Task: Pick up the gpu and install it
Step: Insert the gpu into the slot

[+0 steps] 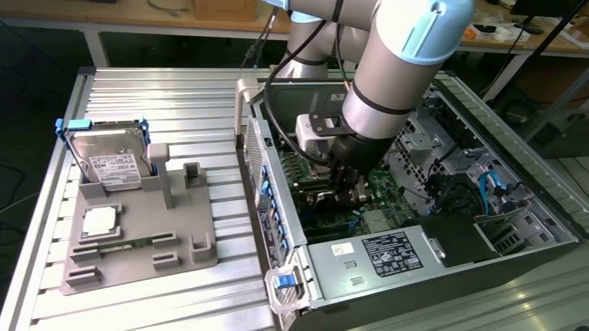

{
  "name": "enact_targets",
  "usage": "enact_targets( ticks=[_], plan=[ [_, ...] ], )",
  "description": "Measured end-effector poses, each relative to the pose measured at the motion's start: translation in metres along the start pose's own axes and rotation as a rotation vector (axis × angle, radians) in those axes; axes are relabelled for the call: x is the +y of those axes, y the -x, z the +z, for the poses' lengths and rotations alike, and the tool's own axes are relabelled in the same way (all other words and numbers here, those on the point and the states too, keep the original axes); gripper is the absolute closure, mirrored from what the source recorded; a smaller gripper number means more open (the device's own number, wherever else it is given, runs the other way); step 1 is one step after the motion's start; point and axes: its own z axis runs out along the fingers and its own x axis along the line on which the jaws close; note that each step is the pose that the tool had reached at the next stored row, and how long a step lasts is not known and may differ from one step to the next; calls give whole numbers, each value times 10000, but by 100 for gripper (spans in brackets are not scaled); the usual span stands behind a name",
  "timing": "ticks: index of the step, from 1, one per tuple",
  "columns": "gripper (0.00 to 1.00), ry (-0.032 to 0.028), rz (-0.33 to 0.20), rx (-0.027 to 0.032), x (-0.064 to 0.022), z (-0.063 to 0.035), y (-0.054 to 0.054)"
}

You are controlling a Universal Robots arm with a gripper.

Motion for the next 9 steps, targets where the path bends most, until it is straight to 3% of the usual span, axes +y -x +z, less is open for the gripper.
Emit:
enact_targets(
  ticks=[9],
  plan=[
    [73, 1, -6, 1, 1, -1, 0]
  ],
)
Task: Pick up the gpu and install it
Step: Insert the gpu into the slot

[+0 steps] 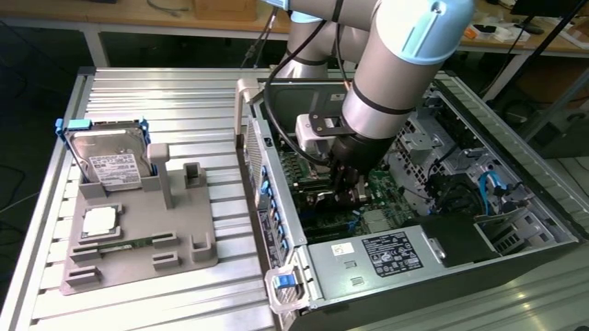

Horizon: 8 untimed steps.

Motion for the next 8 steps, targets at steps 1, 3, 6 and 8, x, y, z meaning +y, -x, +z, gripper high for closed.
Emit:
enact_targets(
  ticks=[1, 3, 6, 8],
  plan=[
    [73, 1, -5, 0, 0, 0, 0],
    [73, 1, -23, -1, 0, 0, 0],
    [73, 3, -58, -2, 0, 1, 1],
    [73, 4, -80, -1, 0, 0, 1]
  ],
)
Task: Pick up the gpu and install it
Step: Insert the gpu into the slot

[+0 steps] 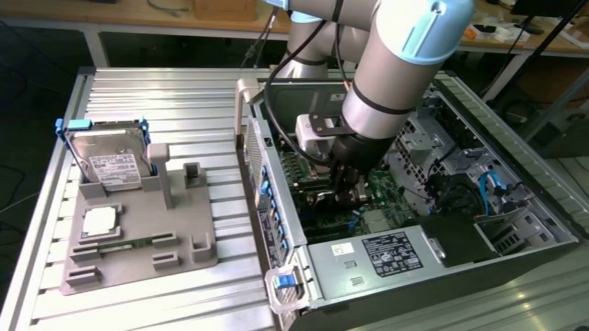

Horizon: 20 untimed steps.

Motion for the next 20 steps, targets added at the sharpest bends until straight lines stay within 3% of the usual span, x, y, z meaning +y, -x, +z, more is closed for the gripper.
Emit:
enact_targets(
  ticks=[20],
  plan=[
    [73, 8, -97, 3, 1, 18, 2]
  ],
)
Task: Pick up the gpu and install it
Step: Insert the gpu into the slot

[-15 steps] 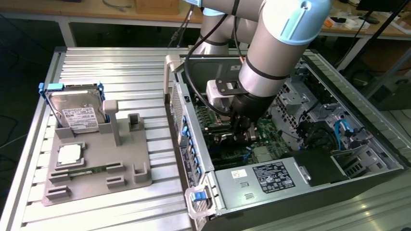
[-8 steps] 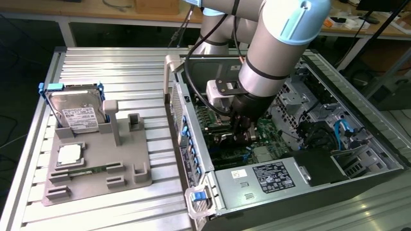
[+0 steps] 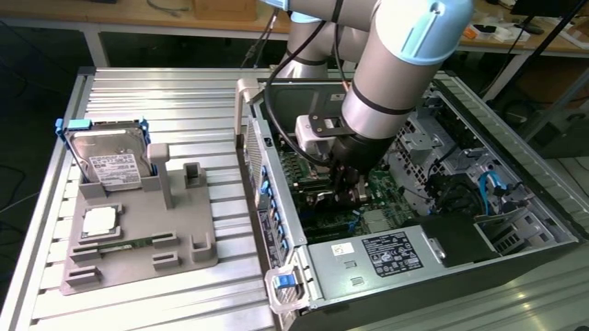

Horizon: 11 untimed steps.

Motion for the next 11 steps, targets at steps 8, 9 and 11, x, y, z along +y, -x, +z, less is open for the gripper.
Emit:
enact_targets(
  ticks=[8, 9, 11],
  plan=[
    [73, 1, -7, 1, 2, 24, -1],
    [73, 1, -7, 1, 2, 26, -1],
    [73, 0, -7, -2, 2, 28, -1]
  ],
)
